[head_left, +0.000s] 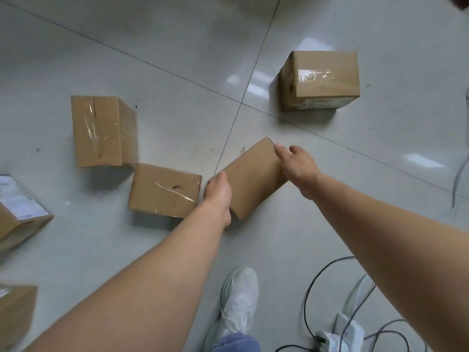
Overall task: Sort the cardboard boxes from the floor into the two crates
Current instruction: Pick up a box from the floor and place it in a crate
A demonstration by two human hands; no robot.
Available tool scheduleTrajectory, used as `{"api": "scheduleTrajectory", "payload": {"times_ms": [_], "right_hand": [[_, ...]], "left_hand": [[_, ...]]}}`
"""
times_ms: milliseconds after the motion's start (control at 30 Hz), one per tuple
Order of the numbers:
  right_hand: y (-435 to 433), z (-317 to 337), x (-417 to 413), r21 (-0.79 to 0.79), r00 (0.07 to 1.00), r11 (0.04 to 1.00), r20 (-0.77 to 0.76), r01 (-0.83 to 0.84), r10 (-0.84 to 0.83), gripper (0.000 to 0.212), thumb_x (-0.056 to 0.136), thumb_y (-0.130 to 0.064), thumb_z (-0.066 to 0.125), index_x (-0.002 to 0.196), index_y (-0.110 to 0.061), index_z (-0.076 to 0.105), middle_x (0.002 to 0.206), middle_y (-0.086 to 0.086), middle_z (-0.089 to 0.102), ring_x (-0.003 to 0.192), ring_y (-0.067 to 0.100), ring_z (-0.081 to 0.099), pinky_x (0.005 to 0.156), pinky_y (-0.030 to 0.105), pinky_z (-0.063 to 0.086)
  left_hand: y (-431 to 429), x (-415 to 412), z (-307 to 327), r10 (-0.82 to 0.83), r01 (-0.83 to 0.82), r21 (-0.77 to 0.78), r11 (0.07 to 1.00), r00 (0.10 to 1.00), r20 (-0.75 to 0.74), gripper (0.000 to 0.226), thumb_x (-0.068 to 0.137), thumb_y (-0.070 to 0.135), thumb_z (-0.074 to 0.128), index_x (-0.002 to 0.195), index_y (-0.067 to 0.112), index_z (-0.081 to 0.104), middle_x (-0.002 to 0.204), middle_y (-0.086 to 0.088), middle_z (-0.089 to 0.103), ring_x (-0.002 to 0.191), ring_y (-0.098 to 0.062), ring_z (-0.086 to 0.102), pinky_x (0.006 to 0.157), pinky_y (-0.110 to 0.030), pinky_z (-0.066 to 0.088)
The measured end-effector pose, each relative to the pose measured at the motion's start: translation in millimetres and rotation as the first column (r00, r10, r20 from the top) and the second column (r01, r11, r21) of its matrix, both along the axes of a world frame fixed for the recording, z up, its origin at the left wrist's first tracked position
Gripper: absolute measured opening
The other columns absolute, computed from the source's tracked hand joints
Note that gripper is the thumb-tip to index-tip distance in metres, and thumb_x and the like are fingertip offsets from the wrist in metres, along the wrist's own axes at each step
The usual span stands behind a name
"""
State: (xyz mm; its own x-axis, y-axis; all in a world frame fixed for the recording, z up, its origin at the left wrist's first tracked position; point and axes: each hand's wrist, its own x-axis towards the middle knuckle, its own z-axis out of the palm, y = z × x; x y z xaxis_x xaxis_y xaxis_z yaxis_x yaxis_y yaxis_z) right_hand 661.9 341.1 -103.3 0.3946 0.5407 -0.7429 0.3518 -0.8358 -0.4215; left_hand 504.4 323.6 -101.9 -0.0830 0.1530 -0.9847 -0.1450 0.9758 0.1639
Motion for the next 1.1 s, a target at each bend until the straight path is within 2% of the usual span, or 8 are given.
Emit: {"api": "scheduleTrajectory", "payload": {"times_ms": [233, 333, 400, 500, 600, 733, 967, 1100], "right_hand": [[-3.2, -25.4, 1.5, -0.071, 0.999, 0.997, -0.046, 0.019, -0.022, 0.07, 0.095, -0.054, 0.04, 0.14, 0.0, 0.04, 0.144, 0.013, 0.043, 0.127, 0.028, 0.043, 0.102, 0.034, 0.035], [-2.9, 1.0, -1.6, -0.027, 0.998, 0.998, 0.035, 0.061, -0.06, 0.062, 0.093, -0.056, 0.04, 0.118, -0.001, 0.054, 0.134, 0.016, 0.048, 0.108, 0.029, 0.049, 0.087, 0.036, 0.04], [1.9, 32.2, -6.9, 0.01, 0.992, 0.996, 0.094, 0.083, -0.084, 0.061, 0.091, -0.058, 0.039, 0.113, -0.004, 0.056, 0.133, 0.016, 0.048, 0.112, 0.033, 0.05, 0.096, 0.042, 0.043], [15.1, 92.2, -23.7, 0.086, 0.984, 0.987, 0.106, 0.135, -0.144, 0.068, 0.09, -0.06, 0.039, 0.13, -0.008, 0.054, 0.137, 0.014, 0.045, 0.123, 0.035, 0.045, 0.106, 0.048, 0.038], [30.4, 158.8, -55.4, 0.179, 0.974, 0.966, 0.089, 0.189, -0.207, 0.068, 0.089, -0.058, 0.041, 0.134, -0.008, 0.05, 0.139, 0.013, 0.041, 0.125, 0.033, 0.043, 0.106, 0.047, 0.039], [39.2, 253.6, -116.4, 0.321, 0.947, 0.897, 0.007, 0.303, -0.323, 0.064, 0.091, -0.049, 0.048, 0.134, -0.001, 0.045, 0.136, 0.011, 0.045, 0.119, 0.028, 0.049, 0.103, 0.04, 0.041], [41.2, 428.8, -246.8, 0.441, 0.915, 0.803, -0.156, 0.401, -0.371, 0.049, 0.095, -0.045, 0.045, 0.123, -0.005, 0.048, 0.108, 0.004, 0.055, 0.092, 0.02, 0.052, 0.076, 0.031, 0.038], [37.5, 529.1, -325.1, 0.517, 0.927, 0.77, -0.193, 0.374, -0.321, 0.039, 0.096, -0.046, 0.042, 0.111, -0.011, 0.046, 0.087, -0.005, 0.049, 0.071, 0.008, 0.045, 0.056, 0.026, 0.032]], "left_hand": [[2.8, -13.0, -21.8, 0.026, -0.025, -0.014, 1.0, 0.995, 0.097, 0.044, 0.097, 0.049, 0.038, 0.131, 0.023, 0.048, 0.135, -0.001, 0.051, 0.11, -0.023, 0.051, 0.108, -0.043, 0.027], [10.3, -19.8, 4.7, -0.015, 0.014, 0.008, 1.0, 0.992, 0.128, 0.054, 0.096, 0.053, 0.036, 0.138, 0.02, 0.042, 0.142, -0.003, 0.045, 0.126, -0.023, 0.044, 0.109, -0.044, 0.026], [20.5, -27.1, 33.0, -0.037, 0.03, 0.061, 0.998, 0.993, 0.116, 0.055, 0.096, 0.053, 0.037, 0.138, 0.017, 0.043, 0.137, -0.004, 0.049, 0.121, -0.022, 0.048, 0.106, -0.041, 0.029], [45.8, -44.4, 88.7, -0.048, 0.037, 0.185, 0.982, 0.997, 0.06, 0.045, 0.096, 0.048, 0.041, 0.124, 0.016, 0.055, 0.11, -0.001, 0.061, 0.093, -0.017, 0.056, 0.08, -0.029, 0.04], [74.0, -71.1, 156.3, -0.063, 0.055, 0.306, 0.951, 0.998, 0.015, 0.046, 0.094, 0.048, 0.043, 0.12, 0.013, 0.059, 0.121, -0.007, 0.063, 0.098, -0.02, 0.059, 0.064, -0.025, 0.041], [95.3, -123.9, 257.8, -0.038, 0.049, 0.446, 0.894, 0.999, -0.033, 0.036, 0.093, 0.045, 0.048, 0.103, 0.013, 0.061, 0.101, -0.004, 0.065, 0.069, -0.014, 0.059, 0.041, -0.014, 0.043], [100.2, -256.5, 450.1, -0.024, 0.065, 0.663, 0.746, 0.997, -0.071, 0.03, 0.095, 0.034, 0.049, 0.071, 0.018, 0.058, 0.047, 0.015, 0.06, 0.042, -0.003, 0.056, 0.04, -0.013, 0.043], [91.1, -336.7, 549.8, -0.017, 0.074, 0.734, 0.675, 0.996, -0.085, 0.025, 0.093, 0.035, 0.049, 0.078, 0.021, 0.061, 0.073, 0.01, 0.063, 0.067, -0.012, 0.055, 0.062, -0.025, 0.042]]}}
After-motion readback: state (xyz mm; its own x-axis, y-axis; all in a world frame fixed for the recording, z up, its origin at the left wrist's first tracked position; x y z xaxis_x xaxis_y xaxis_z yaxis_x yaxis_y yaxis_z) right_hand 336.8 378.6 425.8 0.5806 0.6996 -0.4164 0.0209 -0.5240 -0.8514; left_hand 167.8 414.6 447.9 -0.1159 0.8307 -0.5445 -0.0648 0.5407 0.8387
